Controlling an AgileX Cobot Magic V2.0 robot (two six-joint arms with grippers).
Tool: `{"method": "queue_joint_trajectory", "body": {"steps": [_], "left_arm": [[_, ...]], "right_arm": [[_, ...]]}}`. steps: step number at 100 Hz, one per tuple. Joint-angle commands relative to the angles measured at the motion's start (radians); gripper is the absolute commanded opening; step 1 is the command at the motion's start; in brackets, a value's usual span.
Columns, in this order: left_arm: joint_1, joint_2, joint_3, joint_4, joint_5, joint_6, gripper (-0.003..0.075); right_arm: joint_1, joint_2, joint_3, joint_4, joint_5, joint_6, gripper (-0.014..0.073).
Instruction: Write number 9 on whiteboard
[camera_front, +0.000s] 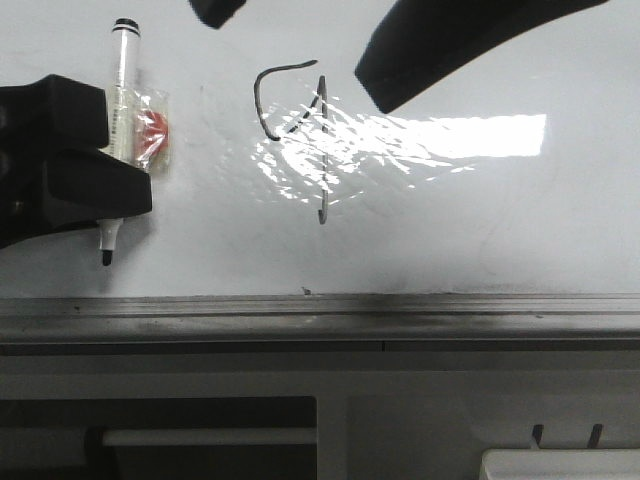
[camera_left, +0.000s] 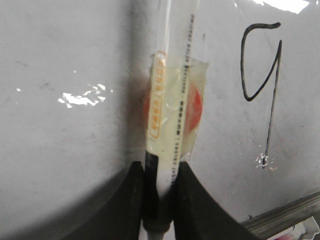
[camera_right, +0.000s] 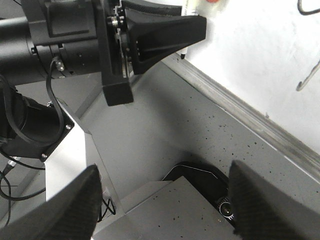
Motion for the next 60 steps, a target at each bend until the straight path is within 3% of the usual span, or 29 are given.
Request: {"method": "queue_joint_trajectory", "body": {"steps": [1, 13, 37, 60], "left_arm": [[0.002, -0.007, -0.027, -0.022, -0.051, 0.001, -0.0019], [0.002, -0.007, -0.027, -0.037, -0.051, -0.004, 0.0027], [0.002, -0.007, -0.027, -0.051, -0.054, -0.006, 0.0296], [0.002, -0.011, -0.027, -0.040, -0.054, -0.006, 0.0342]], "right_arm": [[-0.002, -0.015, -0.029, 0.019, -0.038, -0.003, 0.0464], [-0.002, -0.015, -0.029, 0.027, -0.035, -0.003, 0.0464], [-0.002, -0.015, -0.029, 0.040, -0.019, -0.003, 0.0464], [-0.002, -0.015, -0.029, 0.040, -0.028, -0.003, 0.0464]]}}
